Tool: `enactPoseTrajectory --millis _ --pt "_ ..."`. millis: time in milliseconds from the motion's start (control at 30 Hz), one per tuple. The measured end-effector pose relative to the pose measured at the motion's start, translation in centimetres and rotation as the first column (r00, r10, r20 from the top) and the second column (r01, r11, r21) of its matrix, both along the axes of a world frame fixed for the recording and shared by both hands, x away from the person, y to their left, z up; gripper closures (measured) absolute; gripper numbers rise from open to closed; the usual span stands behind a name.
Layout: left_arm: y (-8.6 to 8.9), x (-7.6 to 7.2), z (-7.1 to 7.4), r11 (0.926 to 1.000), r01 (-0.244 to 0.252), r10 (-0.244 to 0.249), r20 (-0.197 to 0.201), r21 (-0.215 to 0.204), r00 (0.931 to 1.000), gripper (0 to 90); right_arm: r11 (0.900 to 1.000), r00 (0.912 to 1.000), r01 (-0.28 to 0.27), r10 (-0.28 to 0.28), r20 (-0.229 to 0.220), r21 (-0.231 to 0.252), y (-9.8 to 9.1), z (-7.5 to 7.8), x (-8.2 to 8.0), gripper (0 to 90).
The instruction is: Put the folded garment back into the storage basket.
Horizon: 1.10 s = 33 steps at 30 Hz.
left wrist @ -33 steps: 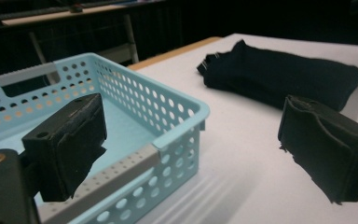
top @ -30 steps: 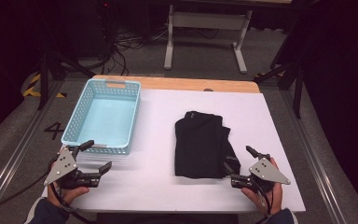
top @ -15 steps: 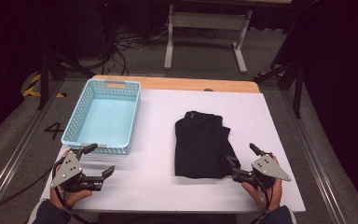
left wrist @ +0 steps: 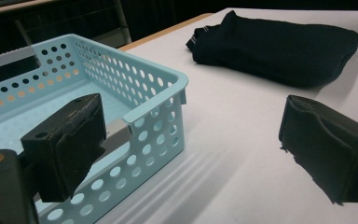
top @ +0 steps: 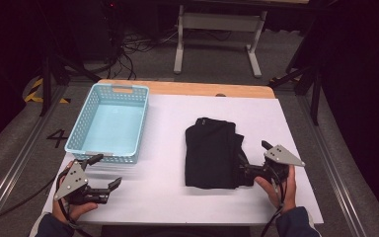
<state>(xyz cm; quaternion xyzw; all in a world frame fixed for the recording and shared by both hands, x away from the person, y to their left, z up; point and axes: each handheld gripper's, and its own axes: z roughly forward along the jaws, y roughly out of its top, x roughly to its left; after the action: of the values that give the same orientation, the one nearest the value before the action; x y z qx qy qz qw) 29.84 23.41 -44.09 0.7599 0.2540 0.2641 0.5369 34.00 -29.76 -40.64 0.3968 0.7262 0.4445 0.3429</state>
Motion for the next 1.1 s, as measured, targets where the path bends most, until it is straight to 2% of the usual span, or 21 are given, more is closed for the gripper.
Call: enactPoseTrajectory --millis 33,67,100,133,200,233,300,433,567,633,767,833,867,1000,1067,1100 --pt "0.0 0.0 0.0 1.0 -0.002 0.002 -0.005 0.002 1.0 8.1 1.0 1.0 0.004 -0.004 0.002 0.006 0.0 0.1 0.3 7.0" --pt "0.0 0.1 -0.1 1.0 0.002 -0.002 -0.006 0.001 1.0 8.2 0.9998 0.9997 0.0 0.0 -0.025 0.019 0.0 0.2 1.2 6.6" --pt "-0.1 0.2 -0.2 1.0 0.005 -0.005 -0.01 -0.003 0.9999 8.2 0.9998 0.9997 0.0 0.0 -0.025 0.019 0.0 0.2 1.2 6.6" --pt "-0.1 0.2 -0.2 1.0 0.005 -0.005 -0.01 0.008 0.9999 8.1 0.9996 0.9981 -0.002 0.004 -0.061 0.03 0.2 0.0 2.0 6.4" --pt "-0.2 0.3 -0.3 1.0 0.006 -0.006 -0.02 0.008 0.9998 8.1 0.9995 0.9969 -0.004 0.007 -0.078 0.033 0.4 -0.2 2.4 6.0" --pt "-0.2 0.3 -0.3 0.9999 0.007 -0.007 -0.019 0.01 0.9998 8.1 0.9996 0.9924 -0.014 0.017 -0.122 0.026 0.7 -0.6 3.0 5.1" --pt "-0.2 0.3 -0.3 0.9999 0.013 -0.013 -0.021 0.005 0.9997 8.1 0.9998 0.9858 -0.01 0.012 -0.168 0.017 1.3 -1.1 3.7 5.1" --pt "-0.1 0.4 -0.4 0.9998 0.018 -0.018 -0.023 0.004 0.9996 8.1 0.9996 0.9718 -0.007 0.014 -0.235 0.028 2.4 -2.0 4.8 5.2" --pt "-0.2 0.5 -0.5 0.9999 0.014 -0.014 -0.024 0.008 0.9996 8.5 1.0 0.948 0.001 -0.001 -0.318 -0.001 3.4 -3.1 6.2 5.0" --pt "-0.2 0.4 -0.4 1.0 0.008 -0.007 -0.019 0.005 0.9998 9.5 0.9998 0.9357 0.009 -0.015 -0.352 -0.018 3.5 -3.6 6.7 1.5" --pt "0.1 0.5 -0.4 0.9999 0.0 0.0 -0.026 -0.01 0.9997 10.1 0.9968 0.9053 0.051 -0.021 -0.424 0.06 2.2 -4.3 7.2 0.7" --pt "0.1 0.5 -0.4 0.9999 0.002 -0.002 -0.027 -0.012 0.9996 10.1 0.9936 0.8846 0.047 0.006 -0.466 0.103 1.9 -4.8 7.4 0.4" --pt "0.1 0.5 -0.4 0.9999 0.004 -0.004 -0.028 -0.011 0.9996 10.1 0.9913 0.8785 0.04 0.025 -0.477 0.125 1.8 -4.9 7.5 0.3" --pt "0.0 0.5 -0.5 0.9998 0.009 -0.01 -0.032 -0.02 0.9994 10.6 0.9903 0.8723 0.007 0.062 -0.485 0.139 1.8 -4.9 7.4 0.4" --pt "-0.1 0.7 -0.5 0.9997 0.007 -0.008 -0.038 -0.021 0.9993 10.8 0.9867 0.8663 -0.019 0.097 -0.49 0.161 2.0 -4.9 7.3 0.5" --pt "-0.4 0.7 -0.5 0.9998 0.005 -0.006 -0.044 -0.019 0.999 10.9 0.9858 0.8662 -0.03 0.108 -0.488 0.165 2.0 -4.9 7.3 0.5"
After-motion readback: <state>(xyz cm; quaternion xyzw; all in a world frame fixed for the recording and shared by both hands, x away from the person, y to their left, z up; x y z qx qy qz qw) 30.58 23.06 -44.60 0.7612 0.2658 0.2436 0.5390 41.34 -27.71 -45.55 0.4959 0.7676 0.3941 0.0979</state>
